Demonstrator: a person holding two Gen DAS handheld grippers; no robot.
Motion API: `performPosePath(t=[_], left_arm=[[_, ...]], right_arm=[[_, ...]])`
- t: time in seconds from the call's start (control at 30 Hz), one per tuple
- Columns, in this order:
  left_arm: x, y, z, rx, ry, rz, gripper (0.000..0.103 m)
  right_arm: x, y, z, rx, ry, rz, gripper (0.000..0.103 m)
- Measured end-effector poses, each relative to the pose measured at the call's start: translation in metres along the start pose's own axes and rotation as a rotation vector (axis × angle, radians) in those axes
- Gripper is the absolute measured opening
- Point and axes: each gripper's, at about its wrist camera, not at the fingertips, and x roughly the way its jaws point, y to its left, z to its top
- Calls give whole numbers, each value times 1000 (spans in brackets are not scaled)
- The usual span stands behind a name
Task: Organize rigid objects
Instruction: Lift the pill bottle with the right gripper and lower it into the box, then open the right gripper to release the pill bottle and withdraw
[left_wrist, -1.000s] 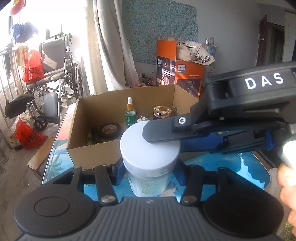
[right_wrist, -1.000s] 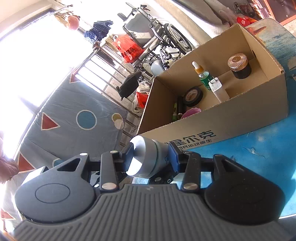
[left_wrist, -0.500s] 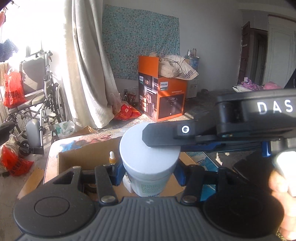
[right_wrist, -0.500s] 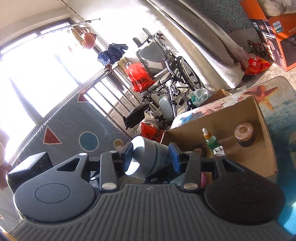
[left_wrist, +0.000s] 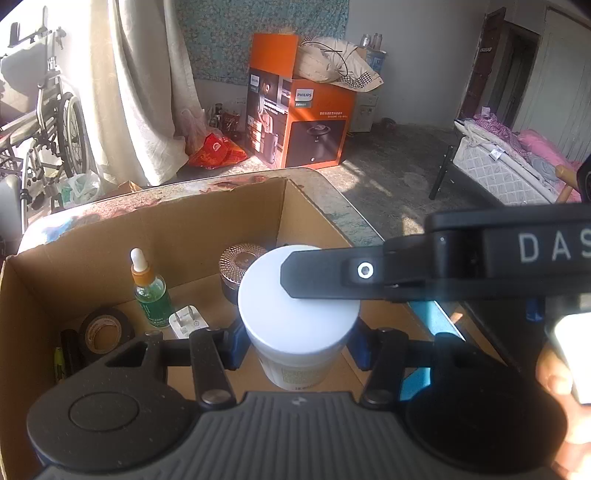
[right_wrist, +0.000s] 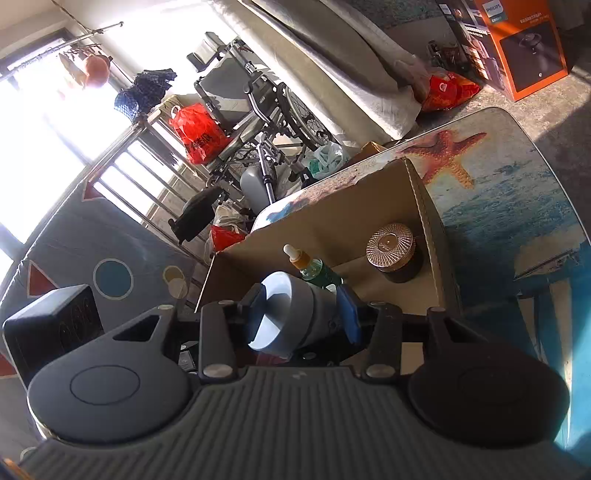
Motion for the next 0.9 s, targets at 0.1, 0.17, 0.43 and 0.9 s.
performPosePath(t=[0.1, 0.17, 0.43, 0.9], left_arm=[[16, 4, 0, -6, 32, -4, 54], [23, 5, 0, -8, 48, -7, 54], [45, 10, -4, -3, 95, 11, 54], [36, -2, -4, 20, 34, 33, 83]], right_arm=[[17, -5, -1, -26, 13, -33, 42], [26, -8, -1, -48, 17, -56, 42], [40, -17, 1, -88, 13, -101, 45], [8, -26, -4, -41, -74, -61, 58]])
